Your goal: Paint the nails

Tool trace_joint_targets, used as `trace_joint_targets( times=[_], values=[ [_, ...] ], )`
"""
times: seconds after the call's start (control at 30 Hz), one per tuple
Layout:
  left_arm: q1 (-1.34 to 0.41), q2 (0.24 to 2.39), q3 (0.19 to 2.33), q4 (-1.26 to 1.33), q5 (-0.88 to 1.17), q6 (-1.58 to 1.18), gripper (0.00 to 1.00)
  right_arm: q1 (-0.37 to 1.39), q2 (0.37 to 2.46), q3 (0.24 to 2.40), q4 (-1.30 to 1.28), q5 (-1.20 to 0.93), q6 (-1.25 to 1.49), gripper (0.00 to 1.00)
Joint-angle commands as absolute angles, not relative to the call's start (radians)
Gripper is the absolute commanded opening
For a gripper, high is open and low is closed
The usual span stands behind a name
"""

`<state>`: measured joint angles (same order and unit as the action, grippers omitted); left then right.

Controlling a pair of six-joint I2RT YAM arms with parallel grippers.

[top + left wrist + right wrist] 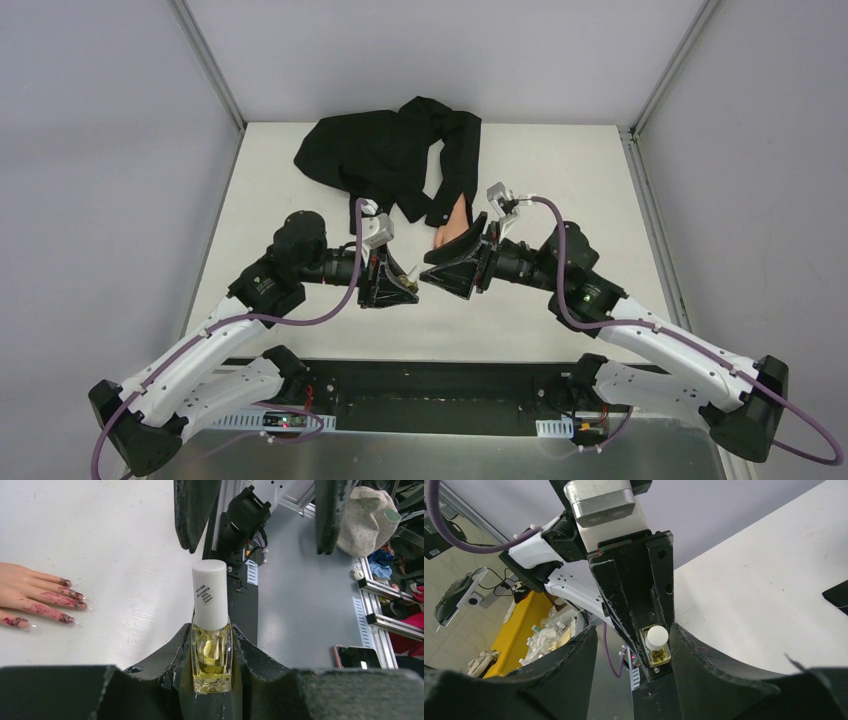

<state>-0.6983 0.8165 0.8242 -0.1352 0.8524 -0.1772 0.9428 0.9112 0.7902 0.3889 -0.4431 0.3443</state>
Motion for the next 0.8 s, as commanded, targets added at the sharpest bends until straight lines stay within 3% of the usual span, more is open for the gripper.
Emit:
trace_joint_targets(
  times=[0.0,0.77],
  values=[
    [-0.690,0.825,0.867,-0.065,0.942,-0.205,0.00,0.940,0.922,0.810,0.407,-0.471,0.313,0.56],
    [-0.691,0.837,0.857,-0.045,0.951,-0.215,0.00,0.940,0.975,0.822,0.414,-0.512,0.337,0.31]
  ],
)
